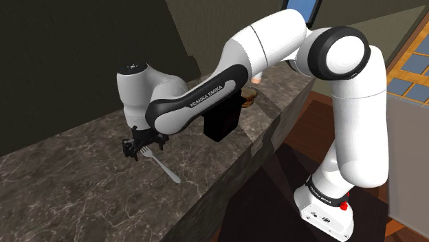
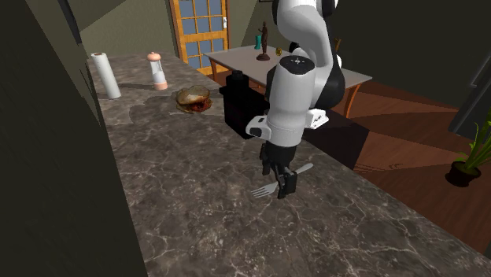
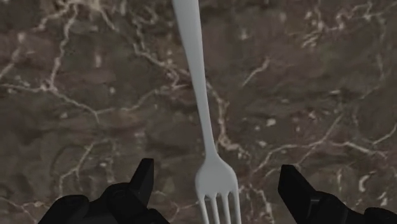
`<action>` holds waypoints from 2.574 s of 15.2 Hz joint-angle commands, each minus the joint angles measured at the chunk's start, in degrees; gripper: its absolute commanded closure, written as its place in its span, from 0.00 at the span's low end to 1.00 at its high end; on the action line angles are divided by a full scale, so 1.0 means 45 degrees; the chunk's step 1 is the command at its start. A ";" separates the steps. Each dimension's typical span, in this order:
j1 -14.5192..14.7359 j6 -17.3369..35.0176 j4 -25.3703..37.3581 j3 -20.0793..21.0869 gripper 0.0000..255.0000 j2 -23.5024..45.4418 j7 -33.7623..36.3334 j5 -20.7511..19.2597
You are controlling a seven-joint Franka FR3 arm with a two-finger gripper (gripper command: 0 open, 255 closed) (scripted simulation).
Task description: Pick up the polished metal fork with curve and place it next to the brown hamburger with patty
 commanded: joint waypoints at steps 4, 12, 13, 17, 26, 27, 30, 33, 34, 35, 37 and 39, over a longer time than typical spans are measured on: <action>-0.0002 0.0050 -0.0030 -0.0011 0.00 0.0015 0.0008 -0.0017; -0.0019 0.0071 -0.0074 -0.0005 1.00 -0.0010 0.0002 -0.0007; -0.0001 0.0063 -0.0055 -0.0006 1.00 0.0004 0.0018 -0.0015; -0.0026 -0.0076 0.0021 0.0029 1.00 -0.0070 -0.0034 0.0043; -0.0177 -0.1259 0.0623 0.0315 1.00 -0.0746 -0.0394 0.0544; -0.0188 -0.1396 0.0706 0.0341 1.00 -0.0811 -0.0431 0.0594; -0.0215 -0.1815 0.0975 0.0414 1.00 -0.0992 -0.0538 0.0735; -0.0230 -0.2245 0.1274 0.0478 1.00 -0.1151 -0.0638 0.0861; -0.0233 -0.2391 0.1381 0.0497 1.00 -0.1199 -0.0670 0.0901; -0.0234 -0.2538 0.1492 0.0516 1.00 -0.1244 -0.0701 0.0938; -0.0233 -0.2836 0.1723 0.0550 1.00 -0.1327 -0.0761 0.1007; -0.0227 -0.3140 0.1970 0.0580 1.00 -0.1399 -0.0817 0.1070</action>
